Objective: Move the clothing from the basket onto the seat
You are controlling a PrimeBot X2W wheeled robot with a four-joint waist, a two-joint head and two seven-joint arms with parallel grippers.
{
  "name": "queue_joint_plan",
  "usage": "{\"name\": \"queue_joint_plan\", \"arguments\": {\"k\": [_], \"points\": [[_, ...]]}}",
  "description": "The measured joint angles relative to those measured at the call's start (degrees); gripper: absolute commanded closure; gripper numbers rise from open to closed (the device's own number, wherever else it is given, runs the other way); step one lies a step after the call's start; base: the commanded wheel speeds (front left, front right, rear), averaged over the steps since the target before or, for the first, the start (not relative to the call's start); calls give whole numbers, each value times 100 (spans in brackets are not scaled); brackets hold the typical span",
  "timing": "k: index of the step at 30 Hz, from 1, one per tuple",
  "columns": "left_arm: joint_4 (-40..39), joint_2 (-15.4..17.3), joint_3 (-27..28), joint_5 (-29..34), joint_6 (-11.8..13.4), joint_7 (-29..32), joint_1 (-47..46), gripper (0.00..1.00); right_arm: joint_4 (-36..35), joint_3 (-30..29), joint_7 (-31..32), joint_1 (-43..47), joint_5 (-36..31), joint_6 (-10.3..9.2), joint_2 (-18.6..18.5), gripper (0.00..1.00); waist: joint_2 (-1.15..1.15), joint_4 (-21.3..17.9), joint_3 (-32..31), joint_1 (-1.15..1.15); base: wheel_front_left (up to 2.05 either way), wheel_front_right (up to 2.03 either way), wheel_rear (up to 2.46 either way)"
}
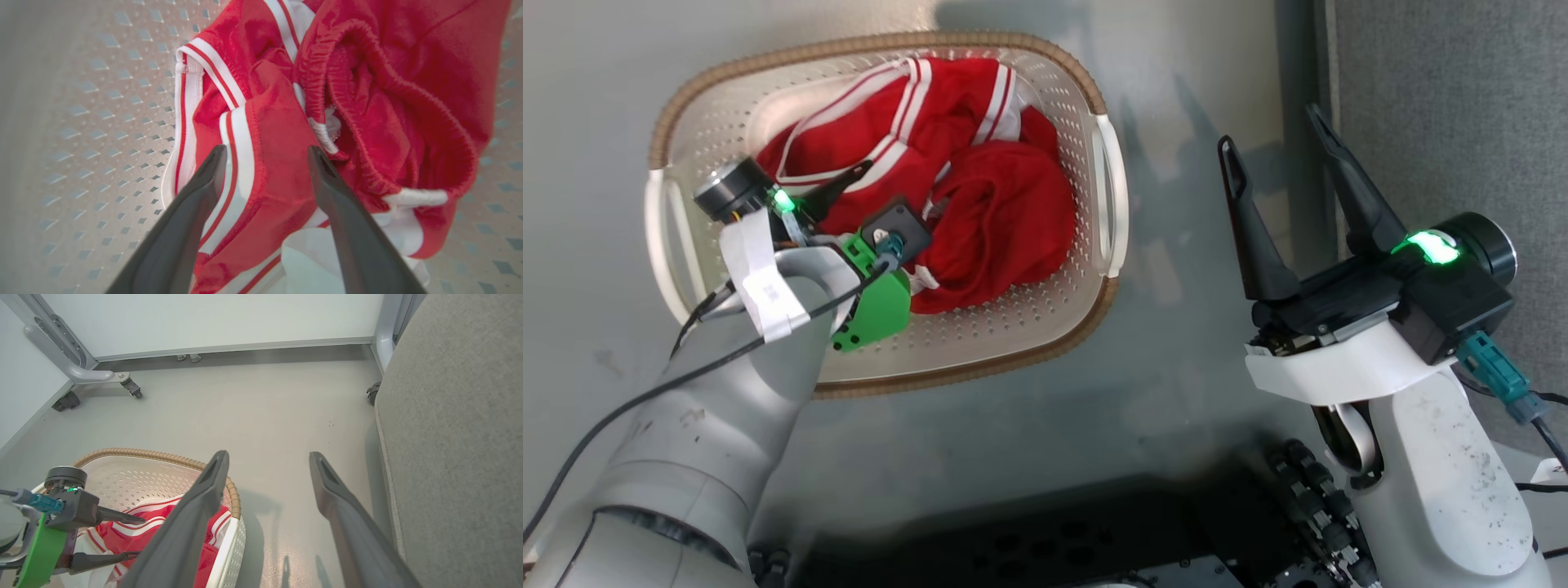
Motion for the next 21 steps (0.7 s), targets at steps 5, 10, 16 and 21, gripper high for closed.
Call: {"name": "queue_joint_plan", "arguments": {"k": [5,10,16,21], "points": [[197,20,-70,3,0,300,-284,0,-24,53,-1,-103,169,0,5,0,0,-126,339,0,0,0,0],[281,88,-45,-73,35,775,-394,0,-24,162,-1,-144,335,0,5,0,0,-276,571,0,0,0,0],[316,137,-175,-43,47,1415,-432,0,-21,188,0,-164,404,0,7,0,0,-399,754,-1,0,0,0],[325,136,-277,-37,53,1548,-437,100,19,224,-1,-164,404,0,7,0,0,-413,748,-1,0,0,0]]}}
